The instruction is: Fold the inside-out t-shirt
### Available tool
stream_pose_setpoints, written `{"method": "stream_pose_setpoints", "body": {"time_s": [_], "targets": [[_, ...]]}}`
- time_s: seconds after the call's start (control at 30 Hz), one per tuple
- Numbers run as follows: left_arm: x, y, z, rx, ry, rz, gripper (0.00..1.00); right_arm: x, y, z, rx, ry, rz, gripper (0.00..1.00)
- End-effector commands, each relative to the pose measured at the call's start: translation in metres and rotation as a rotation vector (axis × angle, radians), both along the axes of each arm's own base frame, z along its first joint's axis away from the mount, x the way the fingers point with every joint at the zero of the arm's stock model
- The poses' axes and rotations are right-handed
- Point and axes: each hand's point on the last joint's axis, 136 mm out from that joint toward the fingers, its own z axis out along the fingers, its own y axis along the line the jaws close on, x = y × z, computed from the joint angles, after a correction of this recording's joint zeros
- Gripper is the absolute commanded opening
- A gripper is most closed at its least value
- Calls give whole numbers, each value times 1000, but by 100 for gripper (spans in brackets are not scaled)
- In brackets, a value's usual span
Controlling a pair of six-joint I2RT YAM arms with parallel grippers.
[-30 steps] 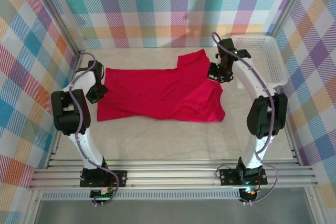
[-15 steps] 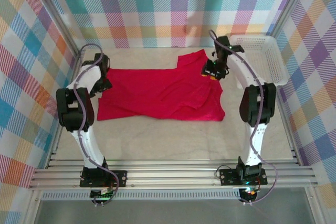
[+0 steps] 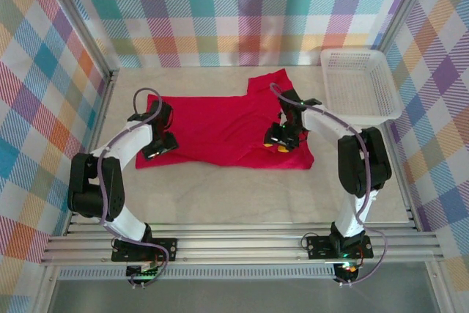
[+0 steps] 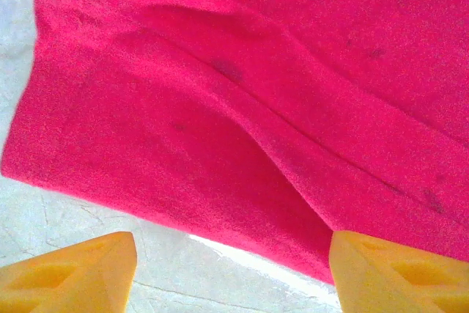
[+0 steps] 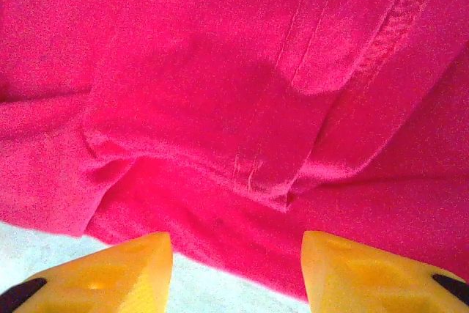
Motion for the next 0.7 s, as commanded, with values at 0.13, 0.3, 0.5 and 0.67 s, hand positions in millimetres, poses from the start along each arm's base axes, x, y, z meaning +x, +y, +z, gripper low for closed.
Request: {"method": "stream_pose_setpoints", "body": {"time_s": [0.13,0.3,0.5,0.67], "targets": [[8,0,12,-21,-59,20,69,17,5,-22,-28,-8,-29,50],[7,4,19,2,-67,18,69,27,7,-21,-35,-16,-29,23],[6,7,23,23,-78,18,69,35,17,12,-8,-50,-5,4],[9,4,18,11,-68,15,69,59,29,23,13,-88,11,4]]}}
